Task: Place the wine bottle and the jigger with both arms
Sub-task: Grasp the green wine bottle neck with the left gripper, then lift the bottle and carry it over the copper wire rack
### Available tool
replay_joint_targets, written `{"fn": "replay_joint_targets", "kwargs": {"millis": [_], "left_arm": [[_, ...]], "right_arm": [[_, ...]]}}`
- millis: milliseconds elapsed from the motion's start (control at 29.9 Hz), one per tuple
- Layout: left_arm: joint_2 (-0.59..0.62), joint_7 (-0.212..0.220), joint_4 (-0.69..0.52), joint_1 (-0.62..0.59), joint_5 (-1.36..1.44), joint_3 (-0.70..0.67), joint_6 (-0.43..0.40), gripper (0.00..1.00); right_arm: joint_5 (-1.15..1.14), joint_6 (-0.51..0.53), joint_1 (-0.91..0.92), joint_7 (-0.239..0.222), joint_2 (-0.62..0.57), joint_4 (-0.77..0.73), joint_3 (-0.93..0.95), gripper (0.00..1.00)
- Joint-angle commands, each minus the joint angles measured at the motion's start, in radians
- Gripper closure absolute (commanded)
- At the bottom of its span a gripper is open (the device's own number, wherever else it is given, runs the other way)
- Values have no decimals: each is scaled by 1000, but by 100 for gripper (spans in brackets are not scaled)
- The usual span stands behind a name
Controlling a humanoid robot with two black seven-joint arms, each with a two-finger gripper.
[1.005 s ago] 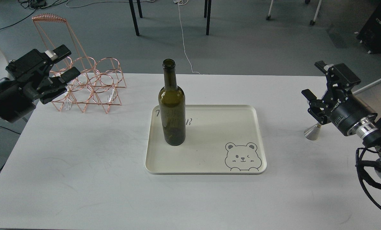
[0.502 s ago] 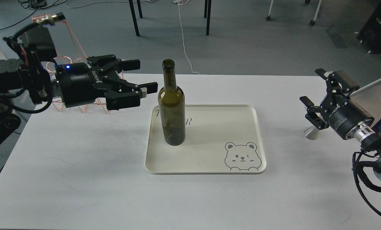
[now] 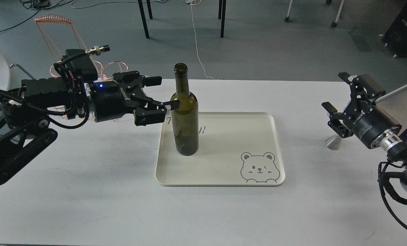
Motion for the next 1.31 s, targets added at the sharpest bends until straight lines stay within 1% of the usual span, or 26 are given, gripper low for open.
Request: {"fn": "replay_joint_targets", "kwargs": {"millis": [0, 134, 234, 335, 402, 502, 603, 636, 670, 703, 770, 971, 1005, 1072, 1172, 1273], "left_arm": [[-29, 0, 27, -11, -1, 0, -1, 2], [-65, 0, 65, -29, 3, 2, 3, 3], [-92, 0, 76, -45, 3, 3, 26, 6], [-100, 0, 78, -51, 0, 3, 41, 15], [-103, 0, 78, -51, 2, 3, 41, 25], [-106, 0, 78, -51, 2, 3, 48, 34], [-108, 0, 78, -58, 3, 3, 52, 38], [-108, 0, 78, -61, 3, 3, 55, 45], [-108, 0, 78, -63, 3, 3, 57, 54], [-108, 0, 78, -64, 3, 3, 58, 66], [-108, 0, 78, -66, 2, 3, 63, 74], [-108, 0, 78, -75, -3, 3, 69, 74], [-108, 0, 76, -77, -2, 3, 71, 76], [-108, 0, 76, -81, -1, 2, 71, 84], [-108, 0, 71, -103, -1, 2, 72, 86], [-106, 0, 65, -156, -1, 2, 74, 88]], "right_arm": [[-2, -1, -1, 0, 1, 0, -3, 2], [0, -1, -4, 0, 1, 1, -3, 2], [-1, -1, -4, 0, 1, 1, -3, 2], [-2, -1, -4, 0, 1, 1, -3, 2], [-2, -1, -4, 0, 1, 0, -3, 2], [-2, -3, -4, 0, 1, 0, -5, 2], [-2, -1, -4, 0, 1, 1, -5, 2], [-2, -3, -4, 0, 1, 0, -5, 2], [-2, -1, -4, 0, 1, 1, -5, 2], [-2, -3, -4, 0, 1, 1, -5, 2], [-3, -1, -4, 0, 1, 1, -5, 2], [-5, -3, -8, 0, 1, 1, -5, 2], [-3, -3, -9, 0, 1, 1, -5, 2], [-5, -3, -11, 0, 1, 0, -5, 2], [-5, -3, -11, 0, 1, 0, -5, 2], [-5, -9, -11, 0, 1, 1, -5, 2]]}}
